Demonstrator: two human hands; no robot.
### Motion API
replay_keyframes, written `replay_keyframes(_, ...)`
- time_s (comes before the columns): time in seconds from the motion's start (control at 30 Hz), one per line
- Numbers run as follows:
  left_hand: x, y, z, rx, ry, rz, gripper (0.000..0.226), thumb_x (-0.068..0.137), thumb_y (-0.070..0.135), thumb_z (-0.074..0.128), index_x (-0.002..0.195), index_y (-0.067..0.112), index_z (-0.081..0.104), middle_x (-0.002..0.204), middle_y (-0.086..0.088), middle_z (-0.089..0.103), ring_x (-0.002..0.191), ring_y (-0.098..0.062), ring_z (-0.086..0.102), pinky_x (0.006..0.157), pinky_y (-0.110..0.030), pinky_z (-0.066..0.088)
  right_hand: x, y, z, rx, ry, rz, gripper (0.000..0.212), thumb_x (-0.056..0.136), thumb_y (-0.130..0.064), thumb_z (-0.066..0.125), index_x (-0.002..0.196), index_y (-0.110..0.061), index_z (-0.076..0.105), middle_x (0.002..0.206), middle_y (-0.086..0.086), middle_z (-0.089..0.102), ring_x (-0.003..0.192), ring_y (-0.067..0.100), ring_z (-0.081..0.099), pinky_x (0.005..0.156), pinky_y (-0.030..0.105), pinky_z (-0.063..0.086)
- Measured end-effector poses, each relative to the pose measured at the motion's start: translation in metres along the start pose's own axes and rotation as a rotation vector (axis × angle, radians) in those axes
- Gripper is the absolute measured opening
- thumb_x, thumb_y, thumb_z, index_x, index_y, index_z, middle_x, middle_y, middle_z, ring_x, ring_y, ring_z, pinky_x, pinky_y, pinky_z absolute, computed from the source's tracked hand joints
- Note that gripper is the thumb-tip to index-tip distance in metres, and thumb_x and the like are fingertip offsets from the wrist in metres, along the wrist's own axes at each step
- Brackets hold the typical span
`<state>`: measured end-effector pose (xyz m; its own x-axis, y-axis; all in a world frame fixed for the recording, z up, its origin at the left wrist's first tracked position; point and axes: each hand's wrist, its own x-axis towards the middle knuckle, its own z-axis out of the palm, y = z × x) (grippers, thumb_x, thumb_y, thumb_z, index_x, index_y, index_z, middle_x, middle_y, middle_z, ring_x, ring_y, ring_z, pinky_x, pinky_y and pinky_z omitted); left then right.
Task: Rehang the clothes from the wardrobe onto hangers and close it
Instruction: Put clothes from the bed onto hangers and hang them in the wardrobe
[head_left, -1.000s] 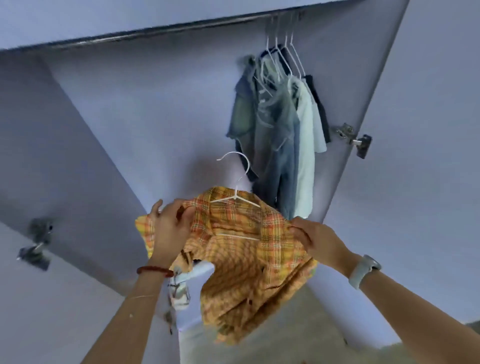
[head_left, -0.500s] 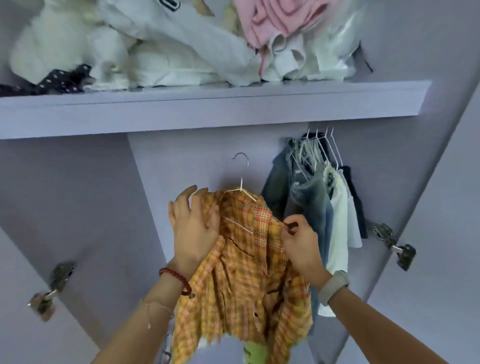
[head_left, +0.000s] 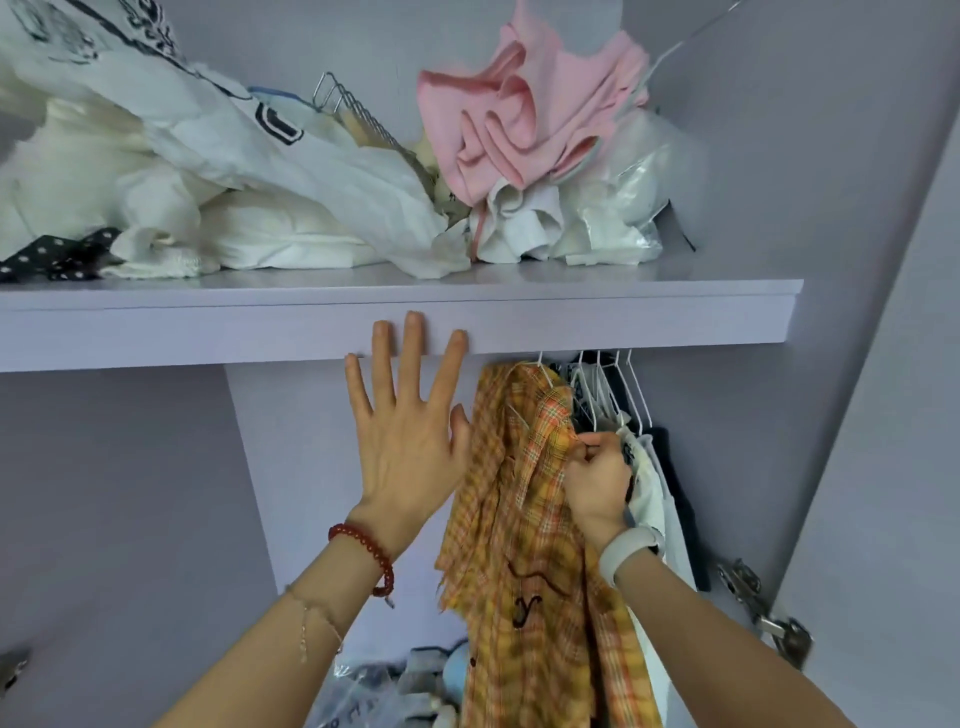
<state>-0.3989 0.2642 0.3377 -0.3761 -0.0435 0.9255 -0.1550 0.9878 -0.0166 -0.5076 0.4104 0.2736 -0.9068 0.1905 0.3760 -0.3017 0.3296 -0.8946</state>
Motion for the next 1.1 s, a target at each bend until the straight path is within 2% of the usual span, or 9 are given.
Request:
replay_keyframes(0.17,0.0,-0.013,0.018,0.14,-0.004,0.026,0.077,0.077,0.02,0.062,0.145,0.022,0.025,0.151,-0.015,0.021,0.14,-0.036,0.008,0.11,-0.056,0.007,0.027,0.0,0.015,-0.011,-0.045,0.112,0.02,0.086,0.004,0.043,0.103,0.002,0.053,0.093,0.024,0.063,0.085,0.039,0.059,0.068,0.04,0.047)
replay_keyframes(0.33,-0.001,-0.013,0.022,0.148,-0.022,0.023,0.079,0.078,0.021,0.06,0.146,0.023,0.021,0.152,-0.012,0.014,0.14,-0.035,0.004,0.111,-0.056,0.005,0.025,0.011,0.019,-0.034,-0.149,0.12,0.022,0.086,0.007,0.041,0.106,0.002,0.05,0.095,0.021,0.06,0.082,0.032,0.055,0.064,0.032,0.041)
replay_keyframes(0.43,0.0,-0.01,0.02,0.137,-0.024,0.016,0.078,0.077,0.021,0.061,0.145,0.022,0.024,0.151,-0.013,0.014,0.138,-0.036,0.005,0.109,-0.058,0.006,0.018,0.017,0.013,-0.075,-0.275,0.044,0.034,0.088,0.005,0.042,0.121,0.001,0.046,0.095,0.017,0.057,0.086,0.029,0.054,0.069,0.033,0.043)
replay_keyframes(0.5,-0.001,-0.006,0.016,0.096,-0.035,-0.007,0.075,0.078,0.021,0.058,0.145,0.021,0.026,0.151,-0.015,0.018,0.138,-0.035,0.004,0.109,-0.058,0.006,0.009,0.017,0.005,-0.137,-0.317,-0.037,0.04,0.089,0.002,0.042,0.129,0.0,0.044,0.111,0.02,0.056,0.102,0.033,0.053,0.085,0.036,0.044)
replay_keyframes(0.63,-0.026,0.005,0.011,-0.084,-0.098,-0.083,0.059,0.084,0.025,0.043,0.142,0.02,0.033,0.151,-0.017,0.024,0.14,-0.035,0.011,0.11,-0.059,0.009,-0.034,0.027,-0.027,-0.309,-0.185,-0.325,0.038,0.088,-0.001,0.048,0.126,-0.001,0.049,0.124,0.017,0.05,0.119,0.031,0.042,0.101,0.031,0.03)
replay_keyframes(0.7,-0.057,0.016,0.009,-0.176,-0.172,-0.079,0.054,0.085,0.026,0.04,0.139,0.017,0.041,0.147,-0.017,0.031,0.138,-0.038,0.021,0.108,-0.062,0.016,-0.062,0.038,-0.047,-0.378,-0.128,-0.42,0.036,0.087,-0.002,0.051,0.123,0.0,0.053,0.125,0.018,0.051,0.119,0.034,0.044,0.101,0.04,0.034)
replay_keyframes(0.8,-0.109,0.036,0.008,-0.284,-0.344,-0.028,0.051,0.085,0.027,0.036,0.131,0.012,0.051,0.141,-0.018,0.042,0.131,-0.04,0.035,0.102,-0.066,0.023,-0.106,0.061,-0.083,-0.505,-0.125,-0.415,0.038,0.085,-0.003,0.053,0.122,0.002,0.054,0.127,0.021,0.053,0.119,0.039,0.046,0.1,0.05,0.039)
replay_keyframes(0.97,-0.195,0.092,-0.005,-0.561,-0.708,0.14,0.043,0.086,0.021,0.047,0.126,0.009,0.055,0.135,-0.015,0.049,0.128,-0.034,0.042,0.103,-0.056,0.03,-0.202,0.11,-0.167,-0.74,-0.144,-0.202,0.042,0.082,-0.002,0.061,0.123,0.001,0.054,0.126,0.02,0.055,0.118,0.041,0.05,0.093,0.05,0.044)
replay_keyframes(1.1,-0.264,0.151,-0.032,-0.803,-0.998,0.319,0.042,0.092,0.016,0.047,0.133,0.007,0.047,0.14,-0.014,0.043,0.132,-0.028,0.037,0.107,-0.041,0.03,-0.298,0.151,-0.245,-0.881,-0.161,0.056,0.042,0.09,-0.012,0.05,0.132,-0.006,0.047,0.14,0.012,0.043,0.132,0.031,0.037,0.103,0.043,0.036)
